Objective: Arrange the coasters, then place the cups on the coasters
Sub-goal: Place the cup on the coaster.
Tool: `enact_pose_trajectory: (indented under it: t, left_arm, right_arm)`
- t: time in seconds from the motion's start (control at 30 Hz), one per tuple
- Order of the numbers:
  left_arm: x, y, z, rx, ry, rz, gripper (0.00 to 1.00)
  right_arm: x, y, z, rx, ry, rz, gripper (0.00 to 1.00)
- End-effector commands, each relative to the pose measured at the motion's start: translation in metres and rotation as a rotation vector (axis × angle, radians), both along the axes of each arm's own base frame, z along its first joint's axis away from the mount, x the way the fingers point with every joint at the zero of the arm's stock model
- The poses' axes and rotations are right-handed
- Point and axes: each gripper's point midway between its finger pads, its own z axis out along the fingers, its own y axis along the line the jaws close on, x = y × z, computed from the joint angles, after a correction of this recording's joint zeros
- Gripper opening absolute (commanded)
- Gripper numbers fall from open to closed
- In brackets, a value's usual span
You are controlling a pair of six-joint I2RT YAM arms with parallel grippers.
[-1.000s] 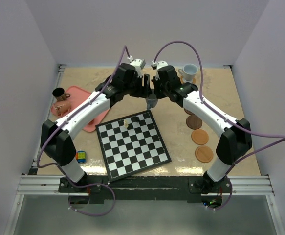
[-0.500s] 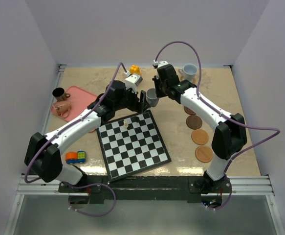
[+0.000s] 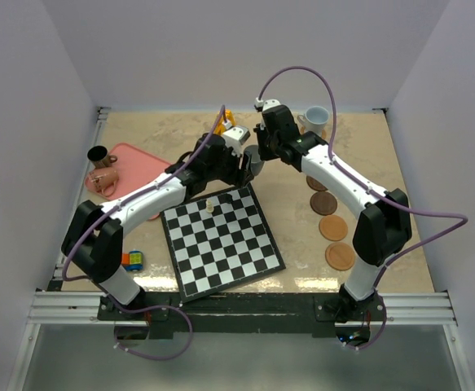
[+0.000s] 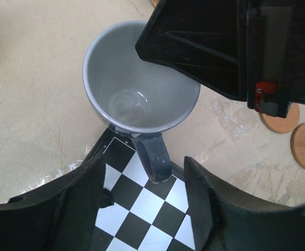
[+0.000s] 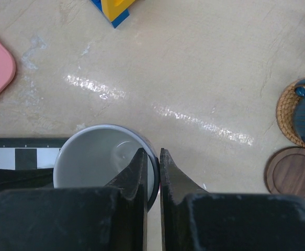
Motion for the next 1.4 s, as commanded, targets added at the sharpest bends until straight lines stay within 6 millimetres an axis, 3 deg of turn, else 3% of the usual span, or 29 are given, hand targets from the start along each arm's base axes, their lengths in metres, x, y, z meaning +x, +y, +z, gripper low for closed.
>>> enact_pose_trajectory:
  t: [0.0,0.07,0.2,0.37,0.4,0.6,0.77,0.93,1.23,1.37]
  left_arm:
    - [0.017,-0.011,0.023,0.003,-0.089,0.03,0.6]
    - [0.019,-0.014,0.022,0.012,-0.09,0.028,0.53]
    - [0.021,-0.015,0.017,0.04,-0.105,0.035,0.25]
    - [0.021,-0.015,0.012,0.072,-0.105,0.032,0.0]
    - [0.02,-0.015,0.011,0.077,-0.108,0.026,0.0]
    - [0.006,-0.023,0.014,0.072,-0.128,-0.095,0.0]
    - [-0.02,-0.036,0.015,0.025,-0.123,-0.272,0.0]
    - [-0.034,-0.037,0.008,0.009,-0.086,-0.357,0.0]
    - [-0.035,-0.022,0.005,-0.014,-0.038,-0.4,0.0]
    - [-0.03,-0.014,0.001,0.002,-0.04,-0.425,0.0]
  right_arm:
    - [0.009,0.009,0.043,0.082,-0.094,0.004,0.0]
    - [0.01,0.009,0.043,0.082,-0.094,0.002,0.0]
    - [0.01,0.008,0.041,0.074,-0.088,-0.001,0.0]
    - [0.01,0.006,0.039,0.061,-0.076,-0.009,0.0]
    - [0.01,0.005,0.037,0.058,-0.069,-0.012,0.0]
    - [0.007,-0.003,0.028,0.058,-0.017,0.032,0.32]
    - [0.003,-0.009,0.027,0.043,0.009,0.163,0.43]
    - [-0.015,-0.014,0.013,-0.049,0.079,0.339,0.54]
    - [-0.036,-0.017,0.007,-0.053,0.123,0.401,0.55]
    - [-0.043,-0.015,0.017,-0.024,0.108,0.416,0.59]
